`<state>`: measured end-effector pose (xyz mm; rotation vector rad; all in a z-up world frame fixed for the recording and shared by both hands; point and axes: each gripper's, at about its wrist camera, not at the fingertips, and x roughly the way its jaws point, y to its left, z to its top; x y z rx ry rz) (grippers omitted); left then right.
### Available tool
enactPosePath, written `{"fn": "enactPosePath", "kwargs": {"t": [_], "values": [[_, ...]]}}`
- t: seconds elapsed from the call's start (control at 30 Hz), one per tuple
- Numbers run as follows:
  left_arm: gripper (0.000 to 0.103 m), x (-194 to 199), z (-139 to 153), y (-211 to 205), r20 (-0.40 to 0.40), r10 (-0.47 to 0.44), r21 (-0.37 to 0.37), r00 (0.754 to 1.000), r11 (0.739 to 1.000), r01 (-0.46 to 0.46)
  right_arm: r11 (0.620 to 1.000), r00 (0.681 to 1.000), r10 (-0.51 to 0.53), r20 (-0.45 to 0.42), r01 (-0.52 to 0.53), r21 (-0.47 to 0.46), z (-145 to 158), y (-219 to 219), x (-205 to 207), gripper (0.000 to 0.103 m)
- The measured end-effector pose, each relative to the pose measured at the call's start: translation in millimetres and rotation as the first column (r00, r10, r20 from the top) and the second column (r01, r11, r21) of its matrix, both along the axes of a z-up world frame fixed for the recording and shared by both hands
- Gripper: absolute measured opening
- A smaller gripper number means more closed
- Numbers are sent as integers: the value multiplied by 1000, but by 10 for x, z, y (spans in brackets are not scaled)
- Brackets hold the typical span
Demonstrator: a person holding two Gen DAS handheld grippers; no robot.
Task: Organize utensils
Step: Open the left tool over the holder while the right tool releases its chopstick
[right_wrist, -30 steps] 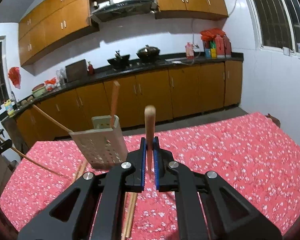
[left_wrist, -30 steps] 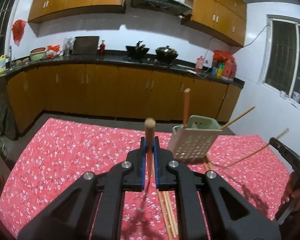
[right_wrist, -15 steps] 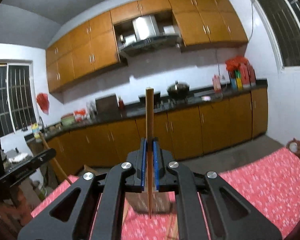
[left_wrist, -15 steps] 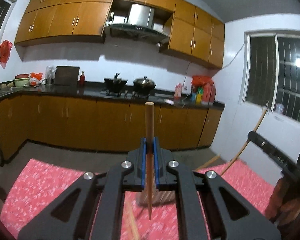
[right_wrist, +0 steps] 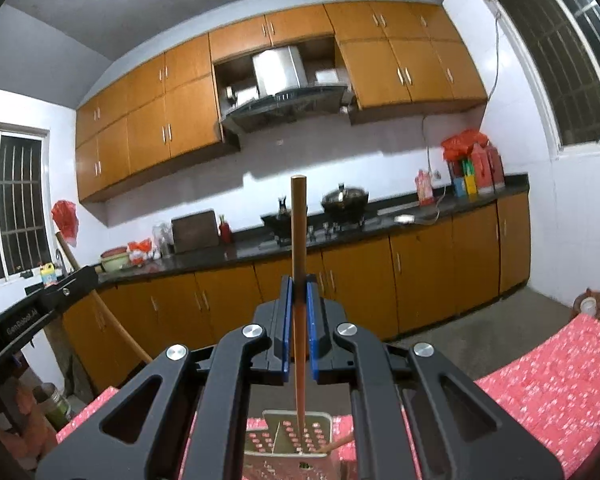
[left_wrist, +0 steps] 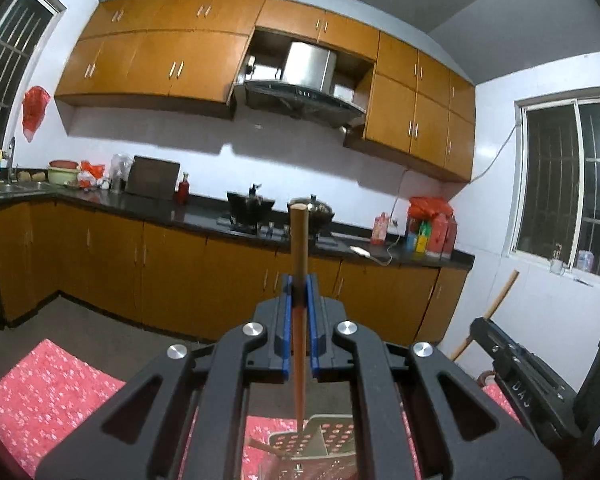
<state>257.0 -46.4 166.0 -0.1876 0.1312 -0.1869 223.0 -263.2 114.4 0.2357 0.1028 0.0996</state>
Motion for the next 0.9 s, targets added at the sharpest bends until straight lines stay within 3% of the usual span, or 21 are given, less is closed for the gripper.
{"fn": "enactPosePath", "kwargs": {"t": [0.27, 0.33, 0.37, 0.4, 0.43, 0.7, 0.77, 0.9], "values": [[10, 181, -299, -10, -94, -22, 7, 995, 1000, 23, 999, 995, 52, -87, -53, -6, -185, 106, 19, 9], [13, 164, -293, 6, -94, -24, 7, 995, 1000, 25, 998, 994, 54, -91, -55, -9, -159, 114, 0, 13], [17, 141, -279, 18, -92, -23, 9, 996, 1000, 24, 999, 995, 53, -90, -53, -8, -147, 111, -26, 21], [19, 108, -267, 42, -88, -21, 7, 996, 1000, 22, 999, 995, 50, -87, -51, -7, -135, 105, -35, 29], [20, 78, -243, 63, -81, -19, 4, 996, 1000, 20, 999, 996, 47, -80, -47, -5, -111, 98, -79, 31], [27, -310, -147, 323, -70, -21, -29, 997, 999, 19, 1000, 999, 14, -47, -14, 4, 64, -101, -484, 32], [28, -457, -184, 440, -87, -15, -35, 996, 999, 12, 1000, 998, -5, -58, 6, 8, 20, -191, -609, 33], [31, -659, -390, 619, -151, 6, -19, 988, 1000, -9, 998, 984, -60, -165, 60, -6, -317, -379, -760, 35]]}}
